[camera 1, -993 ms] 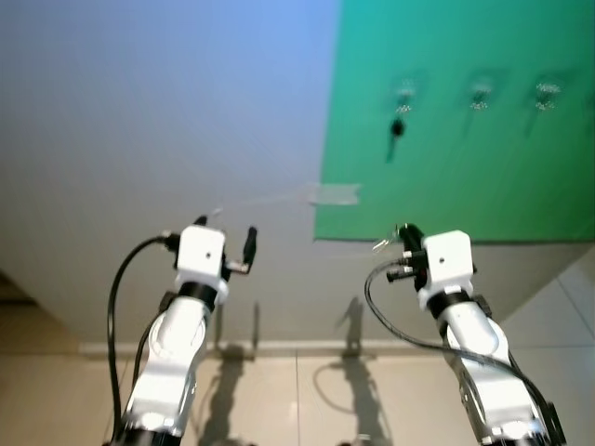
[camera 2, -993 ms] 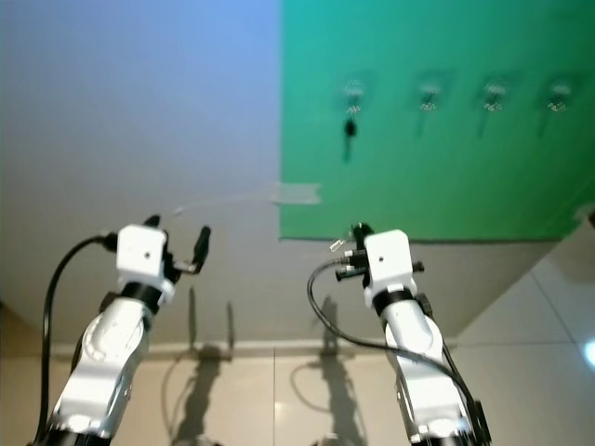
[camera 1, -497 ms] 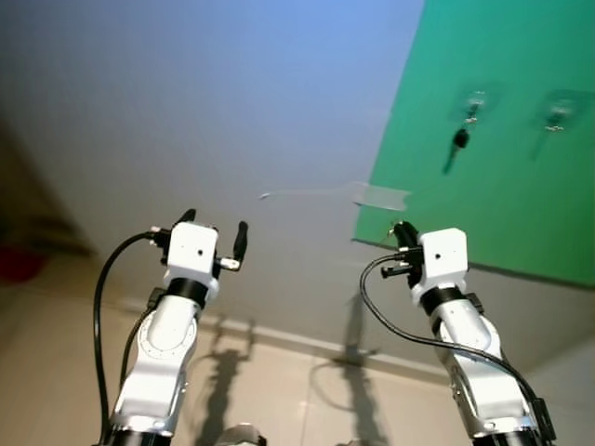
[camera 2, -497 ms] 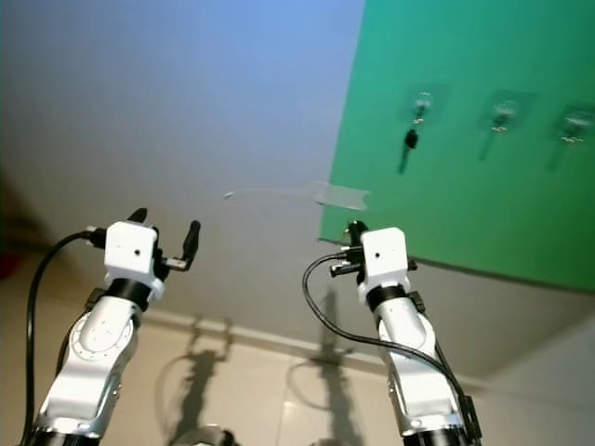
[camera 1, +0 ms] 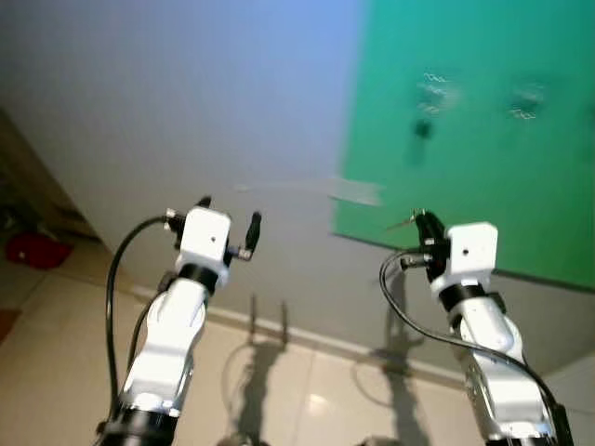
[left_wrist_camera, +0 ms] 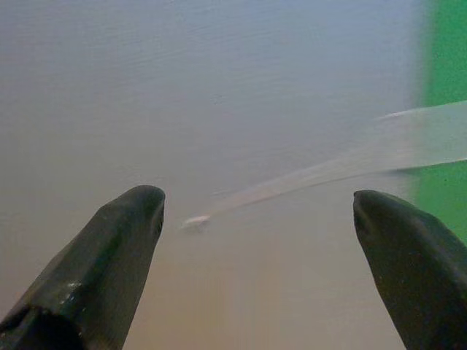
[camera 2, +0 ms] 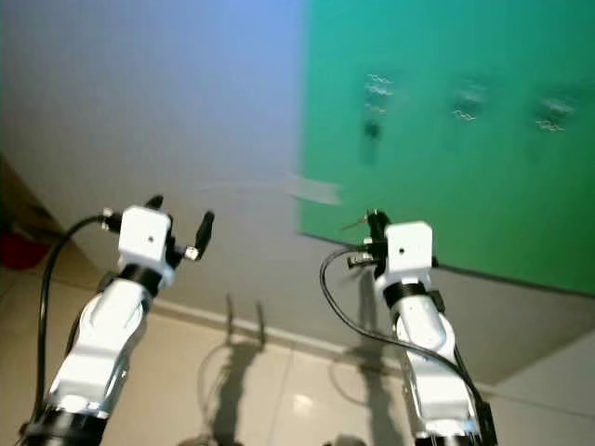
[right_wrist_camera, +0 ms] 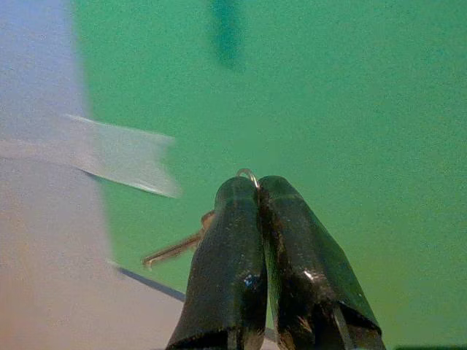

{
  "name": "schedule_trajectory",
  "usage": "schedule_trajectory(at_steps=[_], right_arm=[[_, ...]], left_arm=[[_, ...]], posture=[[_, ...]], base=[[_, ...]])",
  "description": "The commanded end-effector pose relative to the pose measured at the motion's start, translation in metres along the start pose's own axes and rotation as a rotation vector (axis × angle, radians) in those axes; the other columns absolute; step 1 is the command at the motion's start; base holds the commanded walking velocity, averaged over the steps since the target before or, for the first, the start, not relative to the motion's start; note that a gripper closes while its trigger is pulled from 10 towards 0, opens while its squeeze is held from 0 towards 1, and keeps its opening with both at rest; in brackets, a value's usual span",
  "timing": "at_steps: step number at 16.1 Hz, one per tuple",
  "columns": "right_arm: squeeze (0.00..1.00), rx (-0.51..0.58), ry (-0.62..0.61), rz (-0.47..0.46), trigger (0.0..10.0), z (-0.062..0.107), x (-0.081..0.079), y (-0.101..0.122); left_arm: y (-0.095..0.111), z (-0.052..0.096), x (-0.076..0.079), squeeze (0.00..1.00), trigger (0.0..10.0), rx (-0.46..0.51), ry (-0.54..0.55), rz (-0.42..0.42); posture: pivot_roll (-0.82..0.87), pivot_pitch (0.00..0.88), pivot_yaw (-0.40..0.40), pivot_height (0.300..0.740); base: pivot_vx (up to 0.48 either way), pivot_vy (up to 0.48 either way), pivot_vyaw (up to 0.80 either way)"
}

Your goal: Hang keys on a hook

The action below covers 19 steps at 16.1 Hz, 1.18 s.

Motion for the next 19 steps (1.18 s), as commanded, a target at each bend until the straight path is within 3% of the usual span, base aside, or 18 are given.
schedule_trajectory(at_steps=[1,5,7,11,15,19], right_arm=[[0.00,0.023,-0.013,-0.004,10.0,0.004,0.007,0.006],[0.00,0.103,0.063,-0.047,10.0,0.005,-0.002,0.026],[0.00,0.147,0.182,-0.106,10.0,0.007,-0.015,0.039],[0.00,0.202,0.313,-0.131,10.0,0.006,-0.030,0.058],[0.00,0.261,0.345,-0.162,10.0,-0.010,-0.039,0.083],[0.00,0.294,0.329,-0.194,10.0,-0.032,-0.043,0.099]], left_arm=[[-0.003,0.000,0.009,0.00,10.0,-0.009,-0.039,0.001],[-0.002,-0.002,0.011,0.00,10.0,-0.003,-0.052,0.000],[-0.002,-0.003,0.013,0.00,10.0,0.003,-0.062,0.013],[0.003,-0.004,0.016,0.00,10.0,0.034,-0.089,0.008],[0.013,-0.006,0.018,0.00,10.0,0.068,-0.145,0.017],[0.036,-0.002,0.038,0.00,10.0,0.153,-0.300,0.068]], posture=[[-0.12,0.068,0.053,0.740],[-0.13,0.062,0.062,0.740],[-0.13,0.053,0.063,0.740],[-0.13,0.051,0.058,0.740],[-0.12,0.051,0.063,0.740],[-0.11,0.050,0.057,0.740]], base=[[0.000,-0.386,0.00],[0.000,-0.350,0.00],[0.000,0.000,0.00],[0.000,0.000,0.00],[0.000,0.000,0.00],[0.000,0.000,0.00]])
Point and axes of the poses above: a point about 5 cm out from each wrist's last joint towards the gripper, its own z axis pointing back from the gripper into the wrist, its own y axis along the axis of the wrist's last joint, x = y × z, the point moved 6 cm from there along -z, pointing out of the wrist towards the gripper, and after that the axes turned 5 degrees about z, right-handed, at the moved point
